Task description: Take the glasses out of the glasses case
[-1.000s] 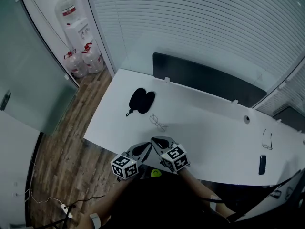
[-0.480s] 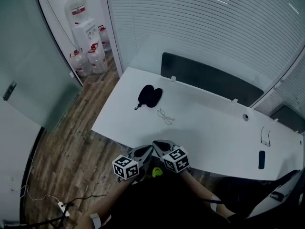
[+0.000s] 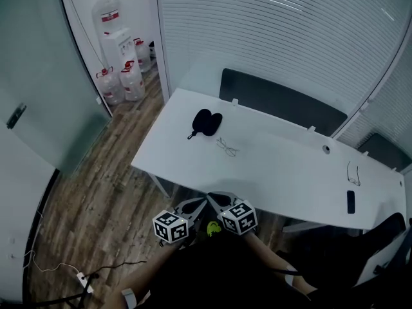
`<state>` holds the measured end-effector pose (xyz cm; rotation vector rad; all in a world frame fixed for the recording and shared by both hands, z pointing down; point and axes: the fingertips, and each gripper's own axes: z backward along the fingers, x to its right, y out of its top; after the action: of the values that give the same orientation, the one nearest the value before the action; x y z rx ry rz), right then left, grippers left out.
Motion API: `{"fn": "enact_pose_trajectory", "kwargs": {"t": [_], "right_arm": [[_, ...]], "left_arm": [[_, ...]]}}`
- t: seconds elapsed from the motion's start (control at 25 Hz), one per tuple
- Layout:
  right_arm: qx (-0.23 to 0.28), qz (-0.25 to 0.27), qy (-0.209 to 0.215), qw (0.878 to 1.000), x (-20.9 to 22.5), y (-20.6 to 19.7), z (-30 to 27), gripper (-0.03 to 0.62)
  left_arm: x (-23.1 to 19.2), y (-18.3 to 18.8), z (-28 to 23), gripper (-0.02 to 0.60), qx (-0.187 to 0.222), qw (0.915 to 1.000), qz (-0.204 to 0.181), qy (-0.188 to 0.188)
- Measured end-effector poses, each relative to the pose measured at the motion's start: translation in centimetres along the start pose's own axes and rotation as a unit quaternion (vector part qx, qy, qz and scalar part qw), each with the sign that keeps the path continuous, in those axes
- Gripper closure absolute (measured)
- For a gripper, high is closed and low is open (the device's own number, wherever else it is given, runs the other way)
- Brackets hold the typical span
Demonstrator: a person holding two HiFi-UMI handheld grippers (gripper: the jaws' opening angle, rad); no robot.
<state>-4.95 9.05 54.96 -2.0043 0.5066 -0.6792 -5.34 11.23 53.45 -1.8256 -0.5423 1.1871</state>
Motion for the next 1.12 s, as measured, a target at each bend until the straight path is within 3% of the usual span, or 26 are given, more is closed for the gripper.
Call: {"fn": "enact_pose_trajectory", "kwargs": {"t": [0.52, 1.12], "right_arm": [[0.003, -0.008, -0.027, 1.0, -8.0, -5.8, 3.6, 0.577], [0.024, 0.002, -0.041, 0.999, -11.7, -7.1, 5.9, 0.579]], "left_arm": [[4.8, -6.2, 7.0, 0.575, -0.008, 0.9997, 0.012, -0.022], [7.7, -7.9, 10.2, 0.575, -0.001, 0.9995, 0.002, -0.03]]}}
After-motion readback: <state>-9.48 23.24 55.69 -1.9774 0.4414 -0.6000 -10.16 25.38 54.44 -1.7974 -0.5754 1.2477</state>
